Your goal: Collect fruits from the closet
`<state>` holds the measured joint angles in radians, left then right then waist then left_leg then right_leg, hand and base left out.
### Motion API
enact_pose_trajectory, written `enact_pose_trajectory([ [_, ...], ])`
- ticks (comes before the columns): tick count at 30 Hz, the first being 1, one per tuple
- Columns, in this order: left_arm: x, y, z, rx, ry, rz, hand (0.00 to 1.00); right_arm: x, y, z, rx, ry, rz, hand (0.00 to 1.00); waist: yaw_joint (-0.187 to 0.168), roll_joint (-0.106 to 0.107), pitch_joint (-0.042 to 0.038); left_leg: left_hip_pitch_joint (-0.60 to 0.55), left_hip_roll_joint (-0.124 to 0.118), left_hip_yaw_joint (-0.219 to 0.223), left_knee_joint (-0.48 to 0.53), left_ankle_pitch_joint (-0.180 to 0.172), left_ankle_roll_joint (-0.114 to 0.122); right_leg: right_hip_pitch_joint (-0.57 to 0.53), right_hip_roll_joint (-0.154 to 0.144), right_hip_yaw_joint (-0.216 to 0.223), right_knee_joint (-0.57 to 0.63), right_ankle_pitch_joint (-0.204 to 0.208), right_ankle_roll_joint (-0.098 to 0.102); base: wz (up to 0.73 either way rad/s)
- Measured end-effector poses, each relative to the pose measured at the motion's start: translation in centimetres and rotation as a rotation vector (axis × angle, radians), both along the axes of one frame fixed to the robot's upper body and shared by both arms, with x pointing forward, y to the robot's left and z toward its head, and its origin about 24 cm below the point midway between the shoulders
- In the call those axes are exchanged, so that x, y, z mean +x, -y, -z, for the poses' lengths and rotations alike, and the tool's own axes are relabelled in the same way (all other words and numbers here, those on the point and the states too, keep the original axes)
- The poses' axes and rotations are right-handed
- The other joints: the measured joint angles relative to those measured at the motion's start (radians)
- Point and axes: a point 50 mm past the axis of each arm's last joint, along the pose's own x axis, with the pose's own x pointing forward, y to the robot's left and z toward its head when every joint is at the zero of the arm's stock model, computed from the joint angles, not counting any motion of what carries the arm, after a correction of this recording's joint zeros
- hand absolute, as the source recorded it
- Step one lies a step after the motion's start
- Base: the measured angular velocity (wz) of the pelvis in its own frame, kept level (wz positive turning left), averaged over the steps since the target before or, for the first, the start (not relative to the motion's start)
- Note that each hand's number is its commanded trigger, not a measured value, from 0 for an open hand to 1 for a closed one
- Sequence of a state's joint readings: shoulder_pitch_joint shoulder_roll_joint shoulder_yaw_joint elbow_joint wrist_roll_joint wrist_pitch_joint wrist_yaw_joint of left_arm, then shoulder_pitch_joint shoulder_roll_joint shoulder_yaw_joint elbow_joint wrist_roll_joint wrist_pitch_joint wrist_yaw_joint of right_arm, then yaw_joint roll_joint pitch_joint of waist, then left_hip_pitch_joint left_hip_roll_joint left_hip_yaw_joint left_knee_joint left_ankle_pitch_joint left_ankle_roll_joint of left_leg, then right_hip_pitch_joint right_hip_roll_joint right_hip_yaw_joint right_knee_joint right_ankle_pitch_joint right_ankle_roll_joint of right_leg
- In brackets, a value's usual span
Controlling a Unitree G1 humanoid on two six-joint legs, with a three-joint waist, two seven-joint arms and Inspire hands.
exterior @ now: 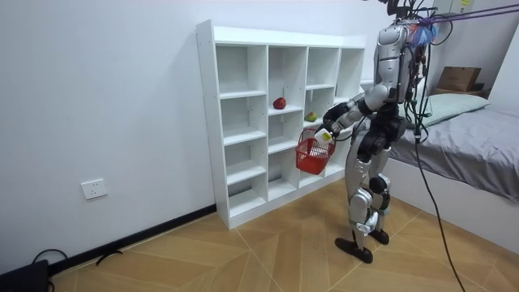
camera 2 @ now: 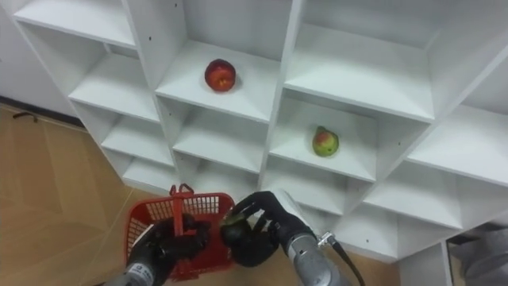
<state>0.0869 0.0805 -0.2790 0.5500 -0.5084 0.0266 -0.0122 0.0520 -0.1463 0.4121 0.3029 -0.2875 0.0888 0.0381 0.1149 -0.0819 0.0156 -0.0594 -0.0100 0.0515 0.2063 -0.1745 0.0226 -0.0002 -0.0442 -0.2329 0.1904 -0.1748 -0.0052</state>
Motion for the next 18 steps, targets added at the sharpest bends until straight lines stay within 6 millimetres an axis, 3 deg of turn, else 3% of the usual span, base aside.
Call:
enact_pose_trajectory([
  [18, 0.0, 0.1, 0.1, -0.002, -0.011, 0.014, 1.0, 2.3, -0.5, -1.6, -0.026, 0.081, -0.041, 1.0, 0.0, -0.005, 0.0035, -0.004, -0.001, -0.008, -0.002, 0.0, 0.0, -0.001, -0.001, -0.013, 0.0, 0.0, 0.0, 0.0],
])
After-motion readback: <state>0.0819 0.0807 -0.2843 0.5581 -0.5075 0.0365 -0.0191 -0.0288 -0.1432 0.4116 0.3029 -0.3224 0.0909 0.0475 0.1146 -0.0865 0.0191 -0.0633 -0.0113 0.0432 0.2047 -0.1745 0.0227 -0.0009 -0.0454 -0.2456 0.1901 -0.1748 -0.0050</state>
